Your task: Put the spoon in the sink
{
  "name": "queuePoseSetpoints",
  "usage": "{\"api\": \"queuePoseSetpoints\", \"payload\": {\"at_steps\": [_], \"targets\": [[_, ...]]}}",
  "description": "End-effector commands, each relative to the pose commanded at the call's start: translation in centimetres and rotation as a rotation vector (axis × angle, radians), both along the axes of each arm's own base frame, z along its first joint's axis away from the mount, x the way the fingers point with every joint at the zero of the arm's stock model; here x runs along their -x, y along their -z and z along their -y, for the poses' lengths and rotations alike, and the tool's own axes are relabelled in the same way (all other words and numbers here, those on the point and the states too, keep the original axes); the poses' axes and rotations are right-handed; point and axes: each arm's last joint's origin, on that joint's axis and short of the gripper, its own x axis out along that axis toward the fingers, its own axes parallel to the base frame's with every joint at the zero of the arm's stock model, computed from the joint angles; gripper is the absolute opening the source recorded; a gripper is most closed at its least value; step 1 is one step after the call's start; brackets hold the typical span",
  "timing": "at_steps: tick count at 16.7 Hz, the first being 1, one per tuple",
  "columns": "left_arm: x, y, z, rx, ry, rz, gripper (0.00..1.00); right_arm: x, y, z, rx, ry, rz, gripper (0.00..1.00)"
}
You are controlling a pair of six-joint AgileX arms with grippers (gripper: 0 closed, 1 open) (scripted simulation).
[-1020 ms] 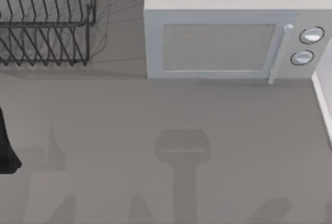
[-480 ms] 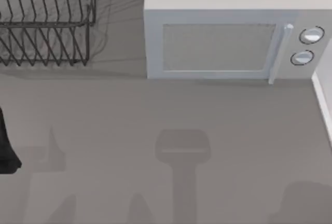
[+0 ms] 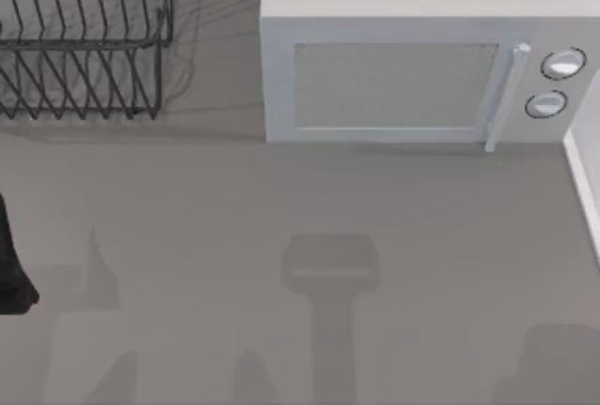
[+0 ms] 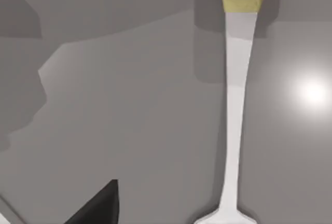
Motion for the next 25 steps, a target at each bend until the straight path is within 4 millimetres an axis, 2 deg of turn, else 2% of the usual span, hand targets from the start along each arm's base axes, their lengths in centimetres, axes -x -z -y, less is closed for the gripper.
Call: {"api": "queuePoseSetpoints", "payload": {"at_steps": [3,9,11,15,25], "targets": [[0.0,0.0,0.0,0.000,0.000,0.000,1.00,-0.3,2.2,0.2,-0.001,0.002,-0.002,1.00],[0.0,0.0,0.0,0.000,0.000,0.000,1.00,-0.3,8.5,0.1,0.003,0.002,0.007,1.00],[0.0,0.0,0.0,0.000,0.000,0.000,1.00,0.0,9.4,0.1,0.001,0.002,0.002,1.00],[0.0,0.0,0.0,0.000,0.000,0.000,1.00,0.0,9.6,0.0,0.000,0.002,0.001,1.00],[0.0,0.0,0.0,0.000,0.000,0.000,1.00,0.0,9.6,0.0,0.000,0.002,0.001,0.25]]}}
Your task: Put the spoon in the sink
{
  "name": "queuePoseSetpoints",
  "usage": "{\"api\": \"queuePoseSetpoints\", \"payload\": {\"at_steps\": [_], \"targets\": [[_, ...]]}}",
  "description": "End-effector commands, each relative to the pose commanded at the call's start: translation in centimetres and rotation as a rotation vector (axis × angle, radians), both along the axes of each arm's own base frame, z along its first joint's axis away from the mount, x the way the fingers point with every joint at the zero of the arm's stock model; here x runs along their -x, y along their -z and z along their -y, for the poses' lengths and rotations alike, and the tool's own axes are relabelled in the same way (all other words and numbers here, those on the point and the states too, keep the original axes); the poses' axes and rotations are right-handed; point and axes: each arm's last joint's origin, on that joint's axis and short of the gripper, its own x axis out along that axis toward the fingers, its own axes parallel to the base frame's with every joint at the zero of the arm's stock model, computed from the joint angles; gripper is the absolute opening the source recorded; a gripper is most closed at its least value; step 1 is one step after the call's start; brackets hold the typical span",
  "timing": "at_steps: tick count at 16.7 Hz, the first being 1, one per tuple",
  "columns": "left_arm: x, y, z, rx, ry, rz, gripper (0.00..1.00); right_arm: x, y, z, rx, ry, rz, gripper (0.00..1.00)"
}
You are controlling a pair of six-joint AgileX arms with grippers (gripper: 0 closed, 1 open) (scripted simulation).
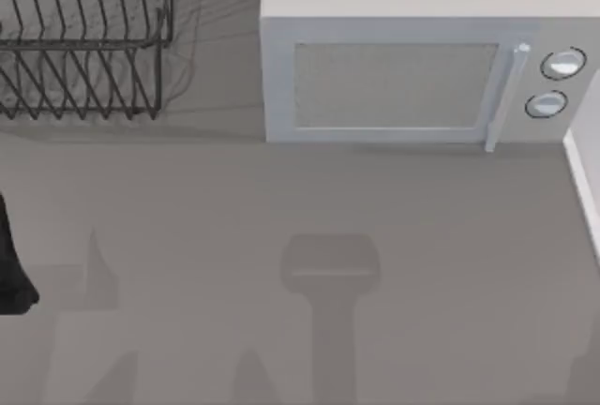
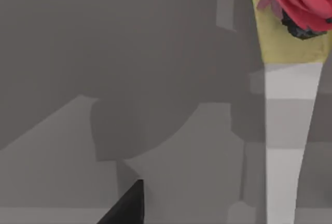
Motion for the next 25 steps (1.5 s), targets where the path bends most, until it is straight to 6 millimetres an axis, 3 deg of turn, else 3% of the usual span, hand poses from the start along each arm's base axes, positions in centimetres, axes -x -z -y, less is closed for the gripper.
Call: {"api": "queuePoseSetpoints", "payload": {"at_steps": [3,11,12,16,23,25], "targets": [[0.0,0.0,0.0,0.000,0.000,0.000,1.00,0.0,0.0,0.0,0.000,0.000,0.000,0.02],[0.0,0.0,0.0,0.000,0.000,0.000,1.00,0.0,0.0,0.0,0.000,0.000,0.000,0.00],[0.0,0.0,0.0,0.000,0.000,0.000,1.00,0.0,-2.2,-0.1,0.005,0.036,-0.004,0.00],[0.0,0.0,0.0,0.000,0.000,0.000,1.00,-0.5,-3.9,0.2,0.009,0.035,0.005,0.00],[0.0,0.0,0.0,0.000,0.000,0.000,1.00,-0.1,-11.0,0.0,-0.002,0.034,-0.022,0.00],[0.0,0.0,0.0,0.000,0.000,0.000,1.00,0.0,-12.1,-0.1,0.005,0.036,-0.005,0.00]]}}
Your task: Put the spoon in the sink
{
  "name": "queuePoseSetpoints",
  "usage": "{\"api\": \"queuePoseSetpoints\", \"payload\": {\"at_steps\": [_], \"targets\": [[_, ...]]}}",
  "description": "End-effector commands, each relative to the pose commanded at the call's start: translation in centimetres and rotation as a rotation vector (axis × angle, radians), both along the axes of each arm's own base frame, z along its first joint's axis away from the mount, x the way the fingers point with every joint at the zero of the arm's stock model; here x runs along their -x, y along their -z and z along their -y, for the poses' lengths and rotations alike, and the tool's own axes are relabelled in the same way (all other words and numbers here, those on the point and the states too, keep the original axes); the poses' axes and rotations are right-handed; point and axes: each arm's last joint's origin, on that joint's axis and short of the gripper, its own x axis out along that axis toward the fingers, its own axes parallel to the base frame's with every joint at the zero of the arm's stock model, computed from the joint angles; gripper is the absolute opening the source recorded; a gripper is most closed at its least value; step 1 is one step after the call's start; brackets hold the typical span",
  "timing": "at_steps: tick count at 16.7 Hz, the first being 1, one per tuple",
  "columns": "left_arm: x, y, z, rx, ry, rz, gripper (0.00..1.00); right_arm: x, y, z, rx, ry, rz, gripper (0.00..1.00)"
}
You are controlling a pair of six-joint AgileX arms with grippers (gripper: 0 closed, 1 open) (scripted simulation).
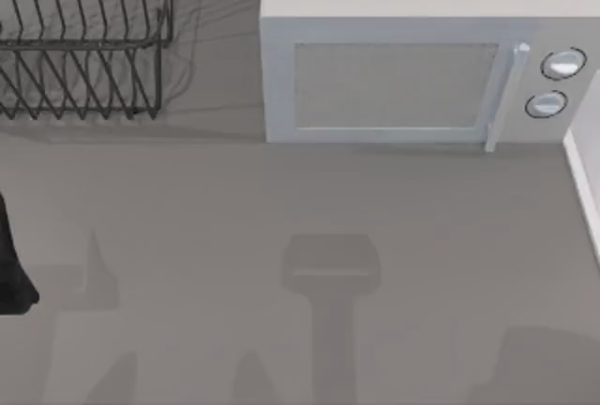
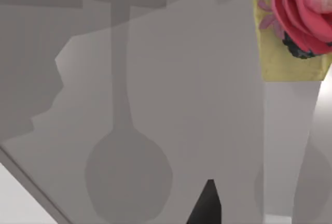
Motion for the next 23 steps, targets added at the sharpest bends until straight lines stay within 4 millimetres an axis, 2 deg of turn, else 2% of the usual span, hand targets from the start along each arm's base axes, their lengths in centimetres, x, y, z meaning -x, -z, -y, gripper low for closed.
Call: {"api": "queuePoseSetpoints", "payload": {"at_steps": [6,8,10,13,17,20,23], "targets": [[0.0,0.0,0.0,0.000,0.000,0.000,1.00,-0.2,0.0,0.1,-0.003,0.001,-0.006,0.00],[0.0,0.0,0.0,0.000,0.000,0.000,1.00,-1.3,-0.3,0.4,-0.008,-0.001,-0.021,0.00],[0.0,0.0,0.0,0.000,0.000,0.000,1.00,-3.2,-0.9,0.8,-0.016,-0.006,-0.043,0.00],[0.0,0.0,0.0,0.000,0.000,0.000,1.00,-7.7,-1.9,1.7,-0.025,-0.017,-0.075,0.00],[0.0,0.0,0.0,0.000,0.000,0.000,1.00,-15.5,-3.1,2.5,-0.021,-0.029,-0.081,0.00],[0.0,0.0,0.0,0.000,0.000,0.000,1.00,-21.2,-3.1,2.2,-0.012,-0.031,-0.063,0.00],[0.0,0.0,0.0,0.000,0.000,0.000,1.00,-25.4,-2.2,1.1,-0.002,-0.025,-0.033,0.00]]}}
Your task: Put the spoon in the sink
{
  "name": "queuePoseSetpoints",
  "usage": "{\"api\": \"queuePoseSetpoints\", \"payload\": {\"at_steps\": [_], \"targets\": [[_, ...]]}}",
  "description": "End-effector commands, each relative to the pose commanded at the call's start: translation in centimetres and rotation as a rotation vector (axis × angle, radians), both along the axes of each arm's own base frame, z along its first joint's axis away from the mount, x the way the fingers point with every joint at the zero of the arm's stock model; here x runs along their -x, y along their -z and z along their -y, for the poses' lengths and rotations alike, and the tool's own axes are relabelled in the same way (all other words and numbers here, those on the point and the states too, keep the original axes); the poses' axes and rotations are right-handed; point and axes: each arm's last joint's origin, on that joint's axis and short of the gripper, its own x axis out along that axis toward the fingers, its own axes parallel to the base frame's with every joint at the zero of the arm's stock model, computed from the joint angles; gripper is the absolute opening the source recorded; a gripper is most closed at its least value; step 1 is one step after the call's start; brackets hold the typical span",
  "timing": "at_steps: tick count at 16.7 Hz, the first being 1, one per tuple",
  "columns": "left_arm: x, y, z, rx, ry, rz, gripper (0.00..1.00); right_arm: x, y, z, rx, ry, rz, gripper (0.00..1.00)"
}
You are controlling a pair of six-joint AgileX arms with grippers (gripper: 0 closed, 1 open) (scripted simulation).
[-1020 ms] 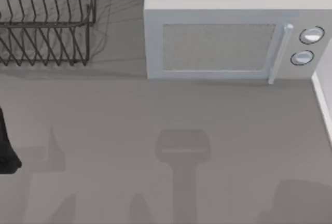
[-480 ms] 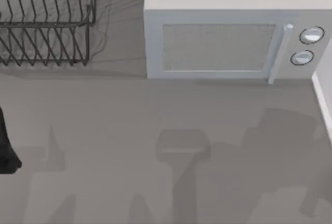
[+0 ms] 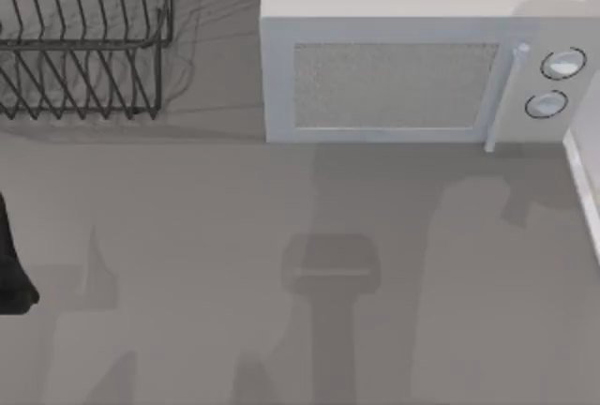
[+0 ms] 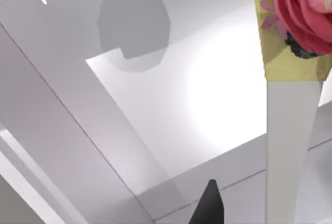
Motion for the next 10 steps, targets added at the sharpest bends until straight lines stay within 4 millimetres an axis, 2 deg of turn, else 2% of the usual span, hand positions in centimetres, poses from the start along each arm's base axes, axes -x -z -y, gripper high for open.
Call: {"api": "queuePoseSetpoints", "payload": {"at_steps": [2,5,10], "targets": [[0.0,0.0,0.0,0.000,0.000,0.000,1.00,-1.9,0.9,-1.0,0.005,0.006,0.018,0.00],[0.0,0.0,0.0,0.000,0.000,0.000,1.00,-3.7,2.6,-2.4,0.009,0.017,0.031,0.00],[0.0,0.0,0.0,0.000,0.000,0.000,1.00,-4.5,3.7,-3.5,0.012,0.026,0.043,0.00]]}}
